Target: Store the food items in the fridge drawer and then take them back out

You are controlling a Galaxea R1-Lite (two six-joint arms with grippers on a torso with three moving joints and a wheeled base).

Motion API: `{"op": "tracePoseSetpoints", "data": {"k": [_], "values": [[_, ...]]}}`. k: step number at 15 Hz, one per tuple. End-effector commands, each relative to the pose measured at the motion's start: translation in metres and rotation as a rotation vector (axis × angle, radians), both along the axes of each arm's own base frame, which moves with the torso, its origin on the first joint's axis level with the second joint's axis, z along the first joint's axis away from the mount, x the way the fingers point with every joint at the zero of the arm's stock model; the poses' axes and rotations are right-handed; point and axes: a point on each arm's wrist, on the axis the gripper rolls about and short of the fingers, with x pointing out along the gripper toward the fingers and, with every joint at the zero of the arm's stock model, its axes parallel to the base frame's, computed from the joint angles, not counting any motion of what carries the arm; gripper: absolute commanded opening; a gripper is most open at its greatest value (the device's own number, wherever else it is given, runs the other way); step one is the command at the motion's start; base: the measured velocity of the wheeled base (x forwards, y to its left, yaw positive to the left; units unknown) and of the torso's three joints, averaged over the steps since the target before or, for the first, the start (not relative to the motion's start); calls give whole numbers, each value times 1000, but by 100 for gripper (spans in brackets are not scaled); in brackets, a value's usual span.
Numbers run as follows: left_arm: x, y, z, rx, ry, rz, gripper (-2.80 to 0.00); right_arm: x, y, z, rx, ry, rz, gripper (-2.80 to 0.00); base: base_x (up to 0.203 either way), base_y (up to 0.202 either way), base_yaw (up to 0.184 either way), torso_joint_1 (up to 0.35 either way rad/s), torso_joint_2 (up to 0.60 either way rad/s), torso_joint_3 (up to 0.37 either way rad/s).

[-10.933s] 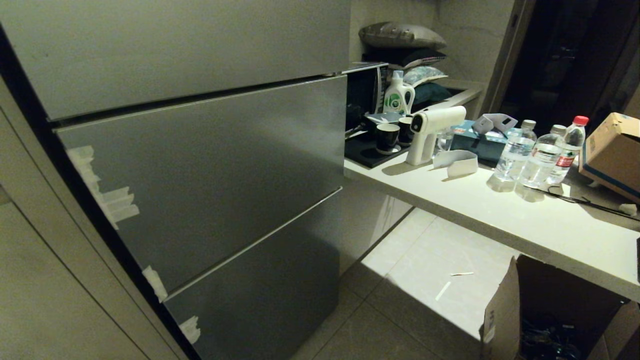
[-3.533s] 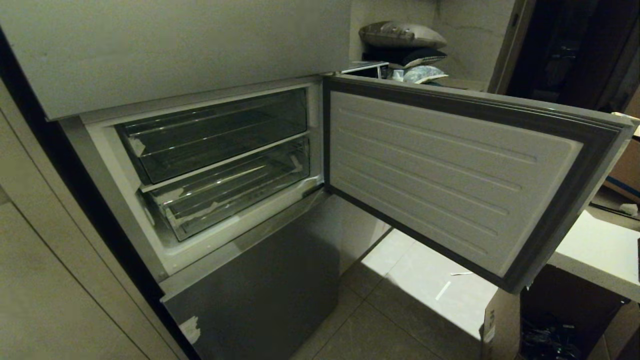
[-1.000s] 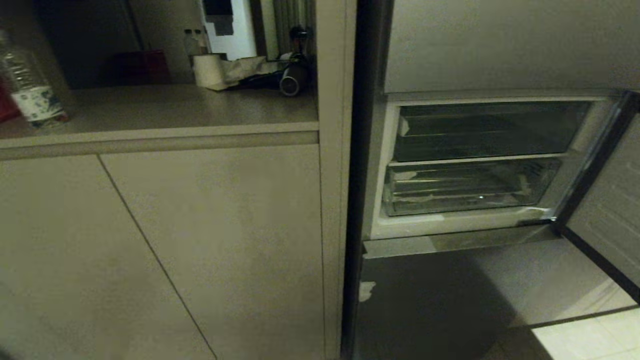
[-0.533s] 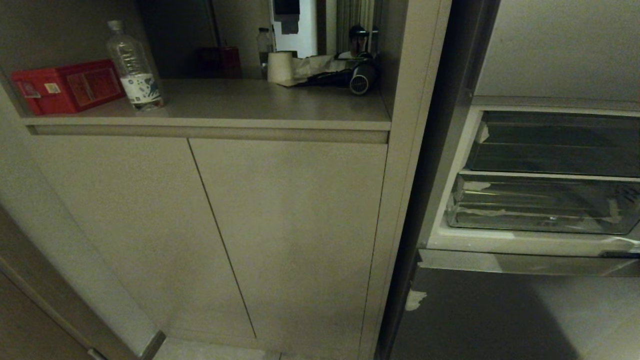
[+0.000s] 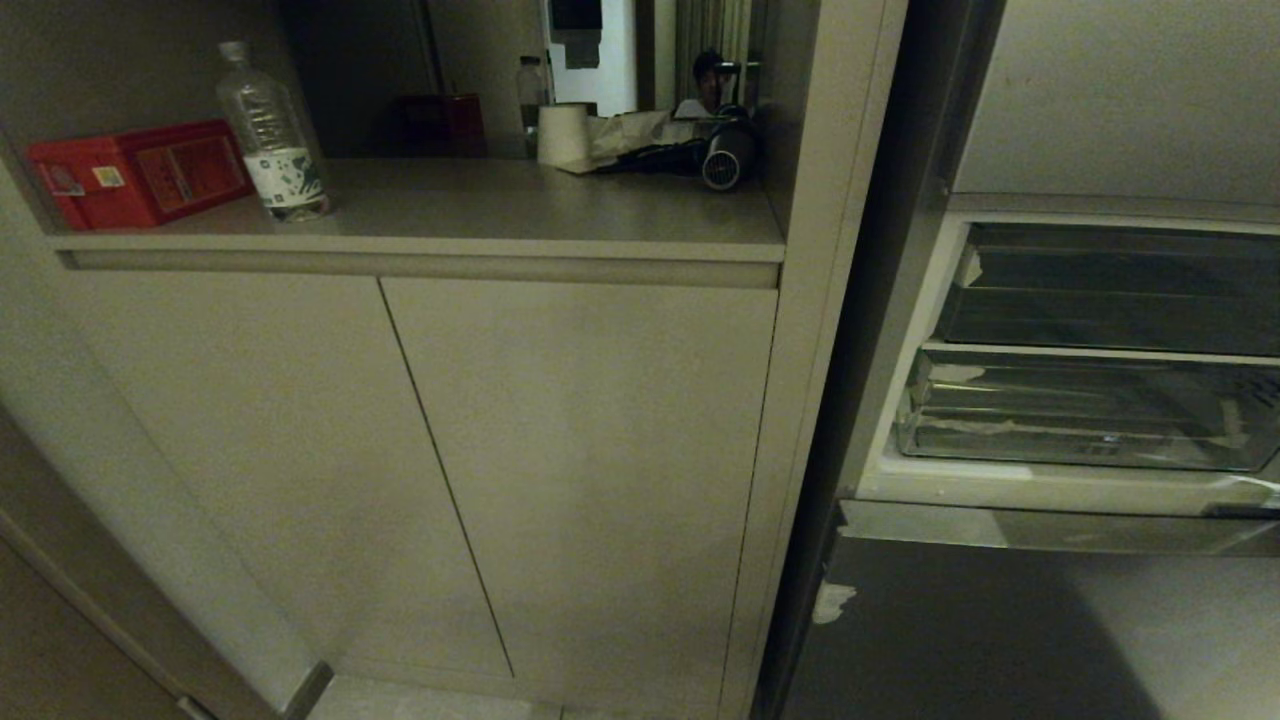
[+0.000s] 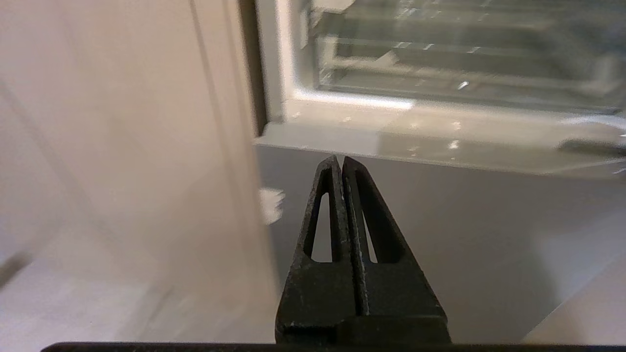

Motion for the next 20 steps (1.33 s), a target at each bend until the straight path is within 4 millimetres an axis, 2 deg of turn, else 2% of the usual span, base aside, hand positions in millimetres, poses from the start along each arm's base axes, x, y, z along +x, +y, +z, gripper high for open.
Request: {"op": "tracePoseSetpoints", "data": {"k": [1, 2, 4, 5, 9, 12, 17, 20], "values": [[0, 0, 0, 0, 2, 1, -280, 50, 1, 38, 42, 225, 36, -280, 0, 0, 0, 0, 0, 0], [0, 0, 0, 0, 2, 1, -280, 74, 1, 51, 66, 287, 54, -280, 0, 0, 0, 0, 0, 0], [0, 0, 0, 0, 2, 1, -280, 125, 2, 64, 101, 375, 82, -280, 0, 0, 0, 0, 0, 0], [0, 0, 0, 0, 2, 1, -280, 152, 2, 65, 105, 399, 94, 0, 0, 0, 0, 0, 0, 0], [0, 0, 0, 0, 2, 1, -280, 242, 6, 41, 89, 392, 142, 0, 0, 0, 0, 0, 0, 0], [0, 0, 0, 0, 2, 0, -280, 284, 9, 24, 71, 276, 145, 0, 0, 0, 0, 0, 0, 0], [0, 0, 0, 0, 2, 1, -280, 294, 9, 17, 60, 234, 97, 0, 0, 0, 0, 0, 0, 0], [0, 0, 0, 0, 2, 1, -280, 311, 9, 10, 56, 176, 92, 0, 0, 0, 0, 0, 0, 0]]}}
